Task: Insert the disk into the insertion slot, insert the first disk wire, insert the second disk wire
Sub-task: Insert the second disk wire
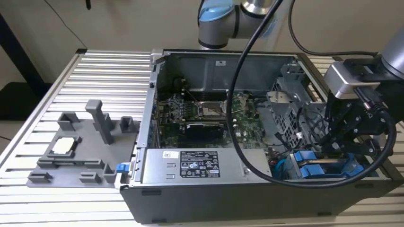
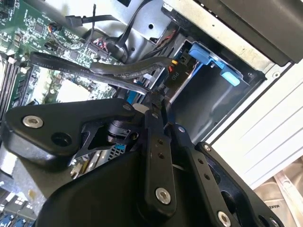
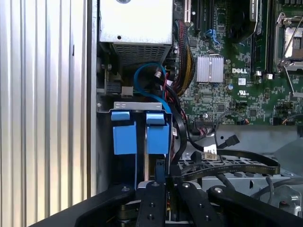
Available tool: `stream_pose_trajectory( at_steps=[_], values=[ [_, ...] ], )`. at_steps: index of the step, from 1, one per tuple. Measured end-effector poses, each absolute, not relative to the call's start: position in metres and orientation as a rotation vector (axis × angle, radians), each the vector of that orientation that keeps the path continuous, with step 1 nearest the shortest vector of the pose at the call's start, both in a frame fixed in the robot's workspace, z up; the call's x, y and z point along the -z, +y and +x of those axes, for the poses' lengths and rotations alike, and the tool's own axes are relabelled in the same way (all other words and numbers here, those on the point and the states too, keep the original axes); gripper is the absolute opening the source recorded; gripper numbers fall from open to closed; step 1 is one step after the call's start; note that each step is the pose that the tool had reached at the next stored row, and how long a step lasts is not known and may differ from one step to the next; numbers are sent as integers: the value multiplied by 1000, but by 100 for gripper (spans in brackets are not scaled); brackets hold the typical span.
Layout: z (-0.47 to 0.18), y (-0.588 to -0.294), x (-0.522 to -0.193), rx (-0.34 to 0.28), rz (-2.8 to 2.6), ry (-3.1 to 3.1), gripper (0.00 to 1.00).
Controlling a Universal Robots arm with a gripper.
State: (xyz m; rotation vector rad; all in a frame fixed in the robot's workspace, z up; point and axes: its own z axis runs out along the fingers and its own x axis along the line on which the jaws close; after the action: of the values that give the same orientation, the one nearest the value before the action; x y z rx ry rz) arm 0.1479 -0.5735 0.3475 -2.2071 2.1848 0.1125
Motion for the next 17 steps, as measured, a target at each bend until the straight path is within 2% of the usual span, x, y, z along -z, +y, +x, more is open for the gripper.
stream_pose_trajectory(
  at_steps=[17],
  values=[
    [153,-574,-341,-124,-2182,2197,16]
  ],
)
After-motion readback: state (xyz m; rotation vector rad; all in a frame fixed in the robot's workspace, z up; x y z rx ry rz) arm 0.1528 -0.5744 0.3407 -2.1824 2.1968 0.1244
